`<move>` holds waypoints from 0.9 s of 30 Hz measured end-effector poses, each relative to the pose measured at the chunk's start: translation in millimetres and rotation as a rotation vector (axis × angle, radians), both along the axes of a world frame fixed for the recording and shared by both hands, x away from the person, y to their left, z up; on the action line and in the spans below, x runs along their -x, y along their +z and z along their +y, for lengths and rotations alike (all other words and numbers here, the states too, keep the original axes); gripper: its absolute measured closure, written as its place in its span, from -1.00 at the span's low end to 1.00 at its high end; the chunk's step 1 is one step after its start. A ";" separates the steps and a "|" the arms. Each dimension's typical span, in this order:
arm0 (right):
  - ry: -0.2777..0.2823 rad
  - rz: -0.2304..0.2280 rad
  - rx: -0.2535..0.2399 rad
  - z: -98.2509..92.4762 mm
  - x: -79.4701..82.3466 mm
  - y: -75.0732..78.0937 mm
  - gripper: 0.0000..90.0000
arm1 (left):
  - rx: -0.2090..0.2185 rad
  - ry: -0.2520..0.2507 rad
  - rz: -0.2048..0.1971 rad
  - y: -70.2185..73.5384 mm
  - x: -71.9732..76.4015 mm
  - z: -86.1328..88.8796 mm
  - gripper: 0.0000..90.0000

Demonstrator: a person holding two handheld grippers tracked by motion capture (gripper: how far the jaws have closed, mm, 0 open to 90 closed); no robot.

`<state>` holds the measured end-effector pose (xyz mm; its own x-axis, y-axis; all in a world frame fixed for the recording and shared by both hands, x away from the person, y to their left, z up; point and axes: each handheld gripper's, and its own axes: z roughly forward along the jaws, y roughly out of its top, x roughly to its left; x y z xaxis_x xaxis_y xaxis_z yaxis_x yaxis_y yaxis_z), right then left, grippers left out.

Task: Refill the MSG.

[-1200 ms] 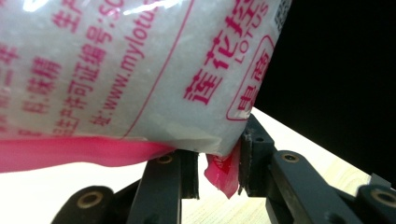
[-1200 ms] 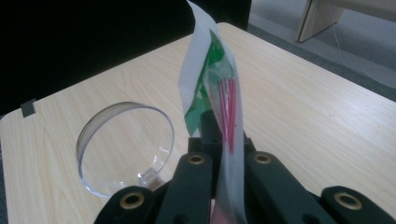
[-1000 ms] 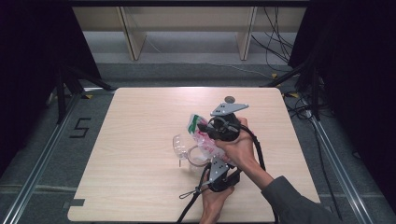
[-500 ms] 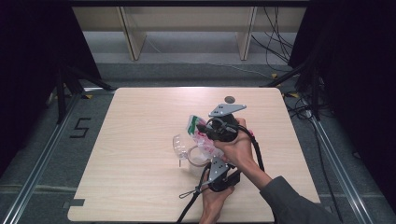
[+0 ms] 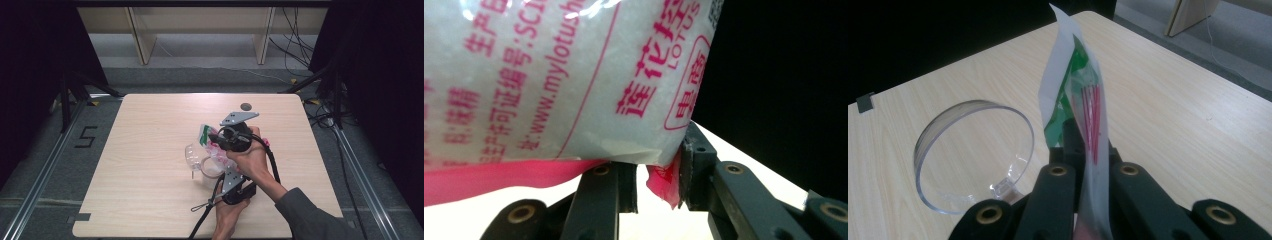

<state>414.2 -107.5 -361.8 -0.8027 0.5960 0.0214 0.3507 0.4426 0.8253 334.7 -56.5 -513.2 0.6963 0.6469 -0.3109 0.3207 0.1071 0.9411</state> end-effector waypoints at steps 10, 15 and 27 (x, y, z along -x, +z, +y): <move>-0.013 0.018 0.009 3.9 2.1 0.4 1.00 | 0.006 0.003 0.000 0.3 -0.3 0.7 0.61; -0.023 0.013 0.012 5.6 2.8 0.2 1.00 | 0.006 0.009 0.000 0.6 -0.2 0.8 0.61; -0.017 -0.002 0.031 7.5 0.9 0.3 1.00 | 0.015 -0.001 0.003 0.7 -1.0 2.5 0.61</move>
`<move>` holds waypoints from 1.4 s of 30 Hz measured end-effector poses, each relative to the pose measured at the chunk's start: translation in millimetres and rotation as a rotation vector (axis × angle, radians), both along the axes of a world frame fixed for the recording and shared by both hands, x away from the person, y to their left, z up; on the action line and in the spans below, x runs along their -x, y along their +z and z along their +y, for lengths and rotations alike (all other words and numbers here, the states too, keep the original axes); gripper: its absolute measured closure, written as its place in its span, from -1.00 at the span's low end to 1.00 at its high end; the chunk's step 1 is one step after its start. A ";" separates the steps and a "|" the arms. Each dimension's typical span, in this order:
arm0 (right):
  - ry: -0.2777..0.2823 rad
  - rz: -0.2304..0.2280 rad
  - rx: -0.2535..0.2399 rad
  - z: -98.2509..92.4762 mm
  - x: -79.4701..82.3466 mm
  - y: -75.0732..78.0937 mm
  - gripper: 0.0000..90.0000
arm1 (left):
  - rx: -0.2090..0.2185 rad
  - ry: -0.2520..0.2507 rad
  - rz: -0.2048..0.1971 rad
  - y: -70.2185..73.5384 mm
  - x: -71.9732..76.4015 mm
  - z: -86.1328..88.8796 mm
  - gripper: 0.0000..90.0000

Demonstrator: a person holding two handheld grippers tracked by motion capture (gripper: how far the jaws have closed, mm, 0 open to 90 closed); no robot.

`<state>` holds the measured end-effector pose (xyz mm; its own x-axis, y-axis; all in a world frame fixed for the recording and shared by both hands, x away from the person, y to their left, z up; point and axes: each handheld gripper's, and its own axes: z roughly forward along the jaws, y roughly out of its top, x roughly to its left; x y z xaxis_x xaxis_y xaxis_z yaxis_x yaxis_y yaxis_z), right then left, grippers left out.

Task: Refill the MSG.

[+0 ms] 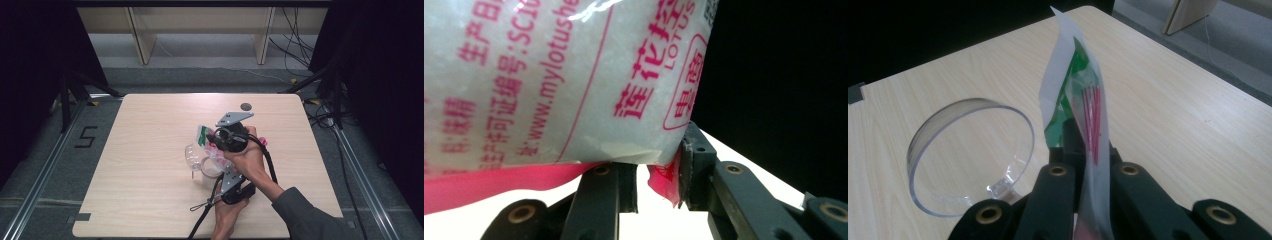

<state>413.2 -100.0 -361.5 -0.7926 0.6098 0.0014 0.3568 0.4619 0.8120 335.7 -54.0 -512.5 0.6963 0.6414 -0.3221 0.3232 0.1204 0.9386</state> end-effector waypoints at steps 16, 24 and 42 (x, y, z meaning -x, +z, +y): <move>0.000 -0.005 0.000 3.3 -0.3 -1.4 1.00 | 0.001 0.002 0.003 0.1 0.4 0.5 0.61; -0.006 0.017 0.012 3.7 0.6 -0.2 1.00 | 0.002 -0.001 0.002 0.8 0.0 0.8 0.61; 0.009 -0.001 0.019 5.6 0.1 0.4 1.00 | 0.015 -0.002 0.002 1.6 -0.3 0.8 0.61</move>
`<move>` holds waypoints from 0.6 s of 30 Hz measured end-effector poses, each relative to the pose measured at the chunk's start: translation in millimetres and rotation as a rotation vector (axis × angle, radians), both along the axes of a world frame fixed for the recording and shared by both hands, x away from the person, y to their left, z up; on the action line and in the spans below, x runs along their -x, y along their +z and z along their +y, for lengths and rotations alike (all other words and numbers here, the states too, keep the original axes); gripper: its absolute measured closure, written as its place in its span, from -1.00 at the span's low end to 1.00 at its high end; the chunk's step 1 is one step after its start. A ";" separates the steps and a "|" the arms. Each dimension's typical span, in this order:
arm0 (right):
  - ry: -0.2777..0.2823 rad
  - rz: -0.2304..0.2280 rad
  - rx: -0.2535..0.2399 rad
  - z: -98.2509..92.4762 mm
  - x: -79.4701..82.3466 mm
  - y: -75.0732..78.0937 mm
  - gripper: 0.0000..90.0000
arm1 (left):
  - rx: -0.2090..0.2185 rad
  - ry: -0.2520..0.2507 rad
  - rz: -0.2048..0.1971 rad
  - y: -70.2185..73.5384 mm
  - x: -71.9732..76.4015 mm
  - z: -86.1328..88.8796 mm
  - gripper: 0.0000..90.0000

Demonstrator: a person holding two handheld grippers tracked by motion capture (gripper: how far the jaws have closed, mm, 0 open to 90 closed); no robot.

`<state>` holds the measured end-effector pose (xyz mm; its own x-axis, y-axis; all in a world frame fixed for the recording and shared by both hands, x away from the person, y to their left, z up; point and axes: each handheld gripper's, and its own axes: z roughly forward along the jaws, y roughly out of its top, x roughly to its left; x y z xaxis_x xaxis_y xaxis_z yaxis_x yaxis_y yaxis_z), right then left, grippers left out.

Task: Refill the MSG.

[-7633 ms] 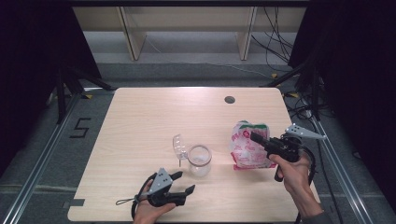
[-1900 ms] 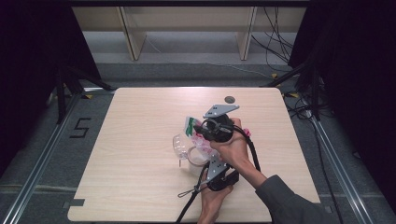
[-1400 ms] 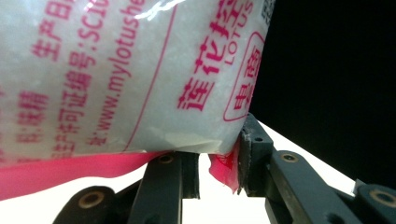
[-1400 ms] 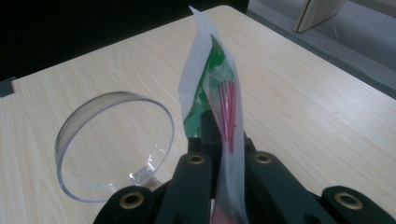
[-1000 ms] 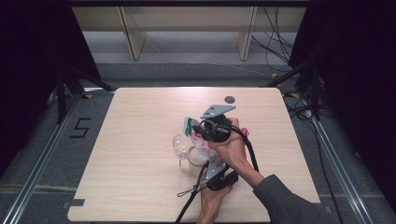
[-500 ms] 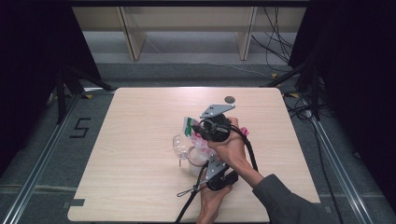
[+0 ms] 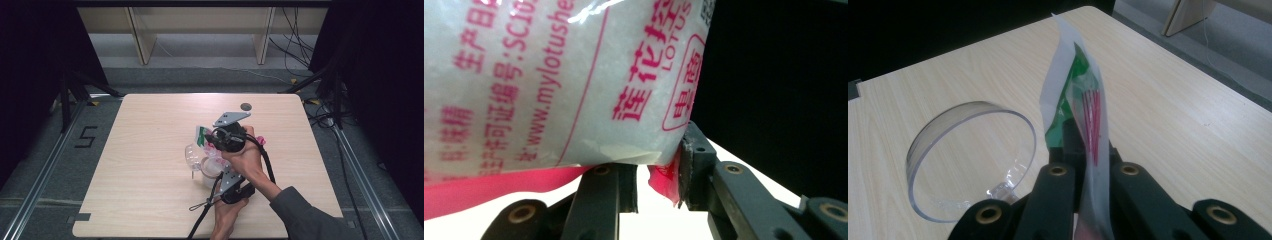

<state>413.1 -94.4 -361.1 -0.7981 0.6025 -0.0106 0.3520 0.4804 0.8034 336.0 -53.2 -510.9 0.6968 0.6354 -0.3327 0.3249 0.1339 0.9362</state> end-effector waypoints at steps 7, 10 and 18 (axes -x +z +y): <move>0.008 -0.014 -0.005 0.8 0.0 -0.3 1.00 | 0.002 -0.001 -0.006 0.3 0.5 -0.2 0.61; 0.008 -0.016 0.003 0.8 0.3 -0.3 1.00 | 0.005 -0.006 -0.003 0.0 0.0 -0.9 0.61; 0.001 -0.021 0.009 2.7 2.1 -0.5 1.00 | 0.006 -0.004 -0.005 0.2 0.0 -0.9 0.62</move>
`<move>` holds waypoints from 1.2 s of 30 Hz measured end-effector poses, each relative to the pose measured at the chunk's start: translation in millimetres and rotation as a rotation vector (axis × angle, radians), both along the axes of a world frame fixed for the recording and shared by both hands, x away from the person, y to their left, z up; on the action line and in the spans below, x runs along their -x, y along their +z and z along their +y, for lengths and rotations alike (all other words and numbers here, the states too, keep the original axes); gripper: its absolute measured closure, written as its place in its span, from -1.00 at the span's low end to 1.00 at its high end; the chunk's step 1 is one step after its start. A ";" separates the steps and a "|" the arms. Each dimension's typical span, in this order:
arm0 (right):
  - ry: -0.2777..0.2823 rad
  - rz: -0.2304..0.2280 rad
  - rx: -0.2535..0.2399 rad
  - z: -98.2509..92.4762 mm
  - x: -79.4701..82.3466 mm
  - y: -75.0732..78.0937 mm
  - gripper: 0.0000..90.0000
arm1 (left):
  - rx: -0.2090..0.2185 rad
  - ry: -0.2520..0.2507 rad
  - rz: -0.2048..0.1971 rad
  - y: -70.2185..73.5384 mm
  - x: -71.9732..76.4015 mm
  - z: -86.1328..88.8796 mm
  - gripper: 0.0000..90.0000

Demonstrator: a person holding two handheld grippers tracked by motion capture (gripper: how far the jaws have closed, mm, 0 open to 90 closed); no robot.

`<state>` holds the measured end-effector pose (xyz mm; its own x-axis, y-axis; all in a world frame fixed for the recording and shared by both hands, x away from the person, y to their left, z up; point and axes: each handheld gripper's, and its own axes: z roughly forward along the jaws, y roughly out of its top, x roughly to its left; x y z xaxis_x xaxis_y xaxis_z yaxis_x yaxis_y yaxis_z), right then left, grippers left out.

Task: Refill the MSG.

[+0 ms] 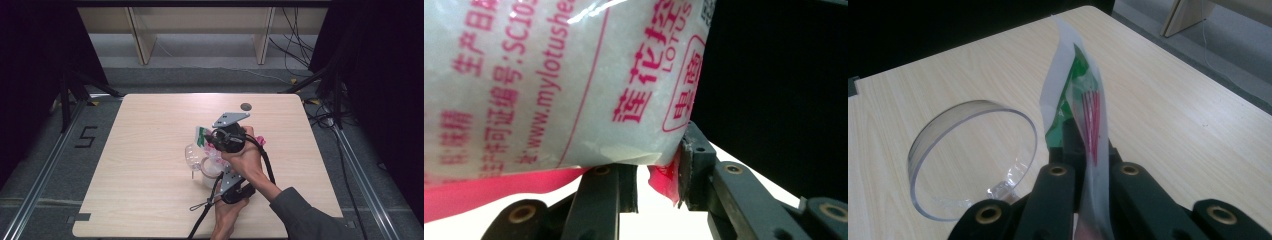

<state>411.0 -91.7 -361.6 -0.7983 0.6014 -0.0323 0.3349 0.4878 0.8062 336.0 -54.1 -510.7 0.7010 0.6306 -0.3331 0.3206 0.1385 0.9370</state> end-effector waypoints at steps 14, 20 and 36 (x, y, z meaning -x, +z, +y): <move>0.014 -0.013 0.011 1.4 0.3 2.1 1.00 | 0.008 0.001 -0.005 0.8 0.6 0.9 0.62; 0.006 -0.001 0.024 4.0 2.1 1.3 1.00 | -0.002 0.002 -0.003 1.0 0.3 2.2 0.62; 0.022 -0.024 0.024 5.6 0.2 0.4 1.00 | 0.065 0.002 0.004 1.4 0.5 -1.4 0.62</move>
